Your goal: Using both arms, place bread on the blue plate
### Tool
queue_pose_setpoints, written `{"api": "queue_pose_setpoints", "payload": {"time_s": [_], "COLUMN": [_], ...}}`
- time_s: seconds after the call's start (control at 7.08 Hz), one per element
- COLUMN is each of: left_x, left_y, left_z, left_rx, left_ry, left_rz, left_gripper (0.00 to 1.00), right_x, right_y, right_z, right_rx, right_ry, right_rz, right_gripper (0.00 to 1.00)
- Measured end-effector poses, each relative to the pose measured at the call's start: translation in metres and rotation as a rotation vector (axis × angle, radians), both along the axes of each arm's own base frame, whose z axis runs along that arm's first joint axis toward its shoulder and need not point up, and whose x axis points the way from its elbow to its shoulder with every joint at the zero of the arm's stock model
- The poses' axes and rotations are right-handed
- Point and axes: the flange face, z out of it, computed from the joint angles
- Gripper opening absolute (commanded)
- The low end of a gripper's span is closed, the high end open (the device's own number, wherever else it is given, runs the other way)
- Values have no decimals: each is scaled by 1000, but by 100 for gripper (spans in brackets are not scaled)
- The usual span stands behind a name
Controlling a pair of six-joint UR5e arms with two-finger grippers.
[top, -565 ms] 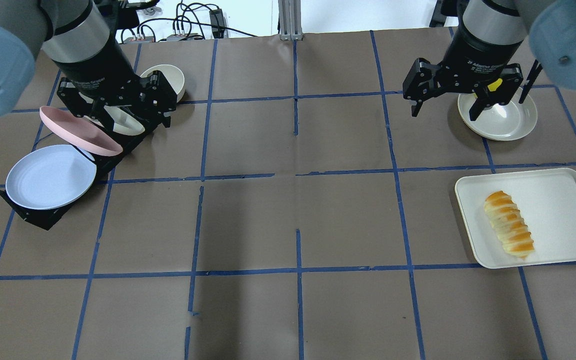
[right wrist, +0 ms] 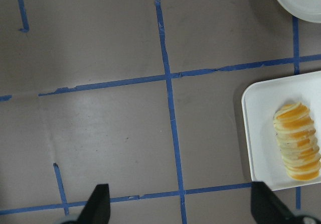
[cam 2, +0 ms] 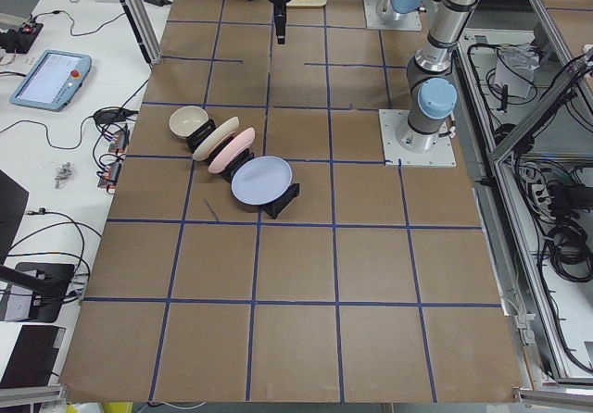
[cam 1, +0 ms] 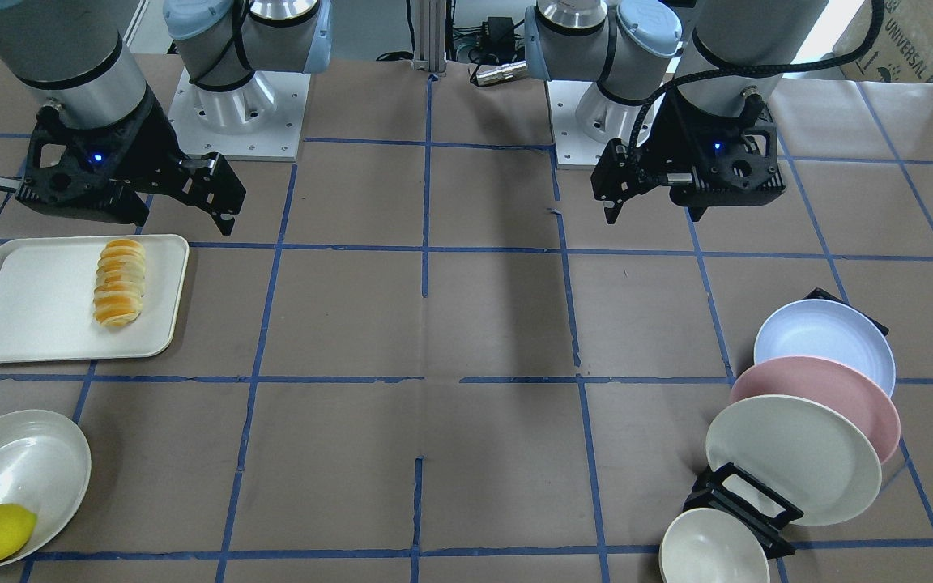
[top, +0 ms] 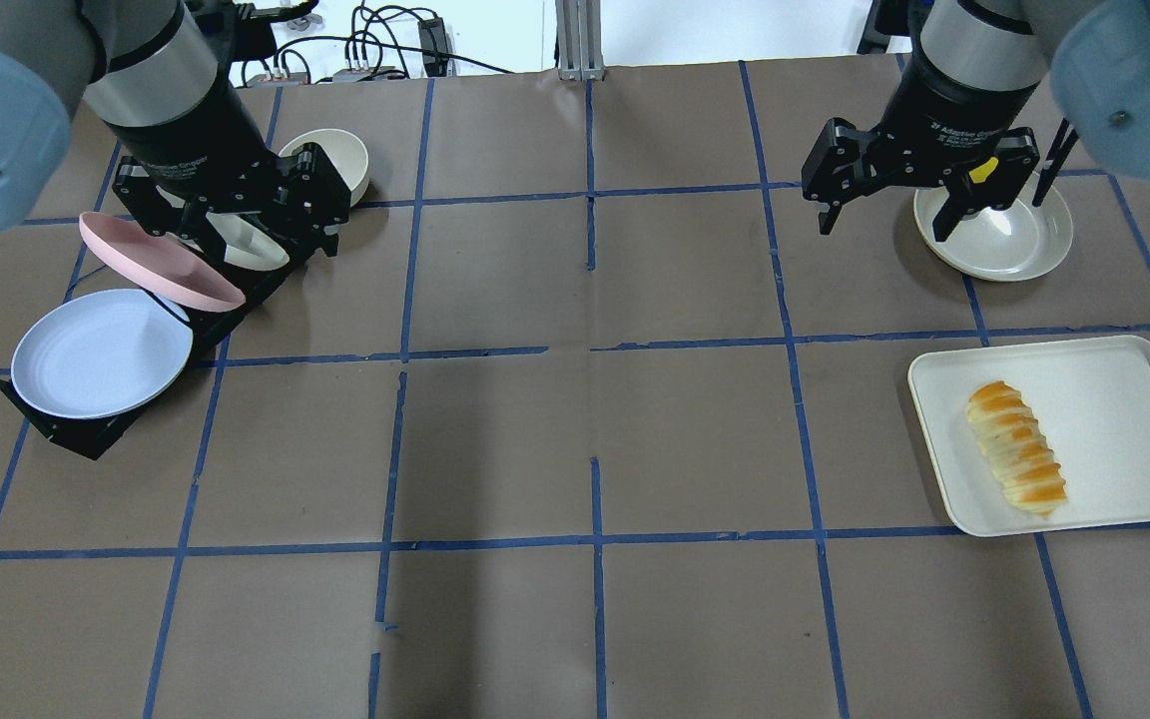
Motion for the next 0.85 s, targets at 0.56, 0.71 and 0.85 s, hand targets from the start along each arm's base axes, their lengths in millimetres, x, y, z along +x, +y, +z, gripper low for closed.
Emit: {"api": "queue_pose_setpoints", "payload": {"time_s": [0.56, 0.71, 0.85], "left_x": [135, 179, 224], "left_y": [-18, -17, -13], "left_z": [-12, -14, -18], "left_rx": [41, 47, 53], "left_ry": [19, 26, 38], "left_rz": [-50, -61, -83], "left_gripper": [100, 100, 100], "right_x": [-1, -1, -1], "right_y": [-17, -18, -21], "right_z": [-8, -11, -17], "right_rx": [-35, -34, -29], "right_ry": [4, 8, 8], "right_rz": [-4, -4, 1], "right_gripper": [100, 98, 98]}}
